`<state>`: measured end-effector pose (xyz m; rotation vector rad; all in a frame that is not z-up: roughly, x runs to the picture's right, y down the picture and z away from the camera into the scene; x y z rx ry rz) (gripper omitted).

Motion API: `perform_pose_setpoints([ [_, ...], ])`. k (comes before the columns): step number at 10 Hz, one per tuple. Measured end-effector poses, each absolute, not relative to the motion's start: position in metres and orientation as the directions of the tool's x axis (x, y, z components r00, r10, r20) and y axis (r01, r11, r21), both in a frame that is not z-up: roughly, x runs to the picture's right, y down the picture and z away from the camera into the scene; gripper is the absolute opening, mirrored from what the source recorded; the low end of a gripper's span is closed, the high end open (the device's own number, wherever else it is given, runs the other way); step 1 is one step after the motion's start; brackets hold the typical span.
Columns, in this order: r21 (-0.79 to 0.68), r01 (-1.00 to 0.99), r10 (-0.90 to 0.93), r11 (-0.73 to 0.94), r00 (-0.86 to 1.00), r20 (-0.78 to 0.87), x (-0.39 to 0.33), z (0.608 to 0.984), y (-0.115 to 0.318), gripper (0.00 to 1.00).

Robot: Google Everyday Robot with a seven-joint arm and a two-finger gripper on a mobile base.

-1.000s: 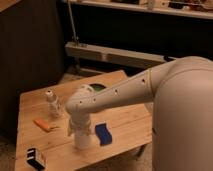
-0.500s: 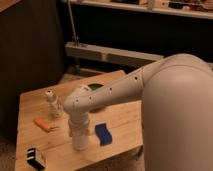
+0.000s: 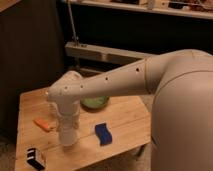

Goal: Place the ceramic cup over the eraser

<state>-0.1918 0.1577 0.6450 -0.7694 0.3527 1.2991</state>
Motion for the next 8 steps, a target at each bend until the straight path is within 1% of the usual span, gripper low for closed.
perform_pose_setpoints([
  [1,-0.330,-0.939,0.726,0.099,0.294,-0.621,-0.203,0.629,0.149,0.00],
  [2,-0.356,-0.923,0.723,0.147,0.346,-0.599,-0.220,0.604,0.138,0.00],
  [3,-0.365,-0.914,0.720,0.175,0.372,-0.586,-0.228,0.590,0.135,0.00],
  [5,-0.383,-0.897,0.709,0.218,0.416,-0.570,-0.243,0.569,0.134,0.00],
  [8,-0.429,-0.868,0.678,0.250,0.474,-0.562,-0.241,0.557,0.138,0.00],
])
